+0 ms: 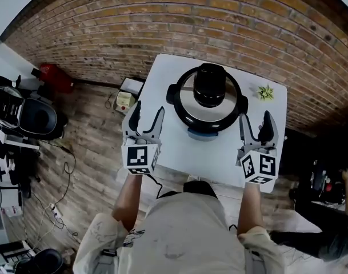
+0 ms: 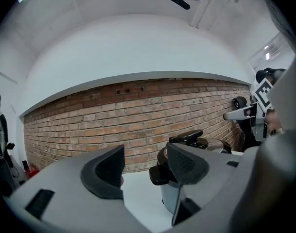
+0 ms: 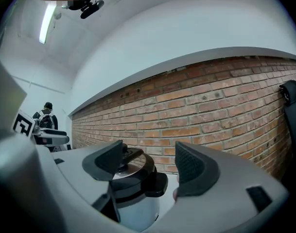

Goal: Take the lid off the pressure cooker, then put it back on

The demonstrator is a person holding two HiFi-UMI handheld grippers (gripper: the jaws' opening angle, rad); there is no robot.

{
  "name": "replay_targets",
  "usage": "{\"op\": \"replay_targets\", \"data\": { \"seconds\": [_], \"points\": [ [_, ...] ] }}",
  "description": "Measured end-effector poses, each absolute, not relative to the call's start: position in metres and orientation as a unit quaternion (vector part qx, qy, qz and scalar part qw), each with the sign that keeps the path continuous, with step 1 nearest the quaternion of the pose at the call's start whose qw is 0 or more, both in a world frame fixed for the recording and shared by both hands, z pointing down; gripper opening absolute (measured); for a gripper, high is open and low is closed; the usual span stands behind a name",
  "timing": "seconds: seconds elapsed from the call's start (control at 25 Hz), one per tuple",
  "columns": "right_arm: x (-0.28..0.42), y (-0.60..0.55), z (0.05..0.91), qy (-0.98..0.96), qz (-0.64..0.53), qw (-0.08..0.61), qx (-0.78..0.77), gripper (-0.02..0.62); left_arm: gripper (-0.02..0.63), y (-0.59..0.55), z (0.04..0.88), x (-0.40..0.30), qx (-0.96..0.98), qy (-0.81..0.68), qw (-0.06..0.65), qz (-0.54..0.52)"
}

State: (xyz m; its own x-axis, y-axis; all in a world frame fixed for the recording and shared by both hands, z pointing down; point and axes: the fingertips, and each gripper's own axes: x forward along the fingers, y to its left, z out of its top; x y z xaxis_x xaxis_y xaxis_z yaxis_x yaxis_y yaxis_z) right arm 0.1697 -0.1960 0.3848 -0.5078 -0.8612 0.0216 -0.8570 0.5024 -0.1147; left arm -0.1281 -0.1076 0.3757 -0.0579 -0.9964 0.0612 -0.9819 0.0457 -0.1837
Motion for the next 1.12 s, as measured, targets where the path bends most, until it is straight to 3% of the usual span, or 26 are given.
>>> {"op": "replay_targets", "data": {
  "seconds": [1.12],
  "points": [
    [0.132,-0.24,0.345,0.817,-0.01,0.014,-0.576,0.337,0.293,-0.22,0.368,-0.164,-0.772,0.633,0.04,-0.048]
  ]
}}
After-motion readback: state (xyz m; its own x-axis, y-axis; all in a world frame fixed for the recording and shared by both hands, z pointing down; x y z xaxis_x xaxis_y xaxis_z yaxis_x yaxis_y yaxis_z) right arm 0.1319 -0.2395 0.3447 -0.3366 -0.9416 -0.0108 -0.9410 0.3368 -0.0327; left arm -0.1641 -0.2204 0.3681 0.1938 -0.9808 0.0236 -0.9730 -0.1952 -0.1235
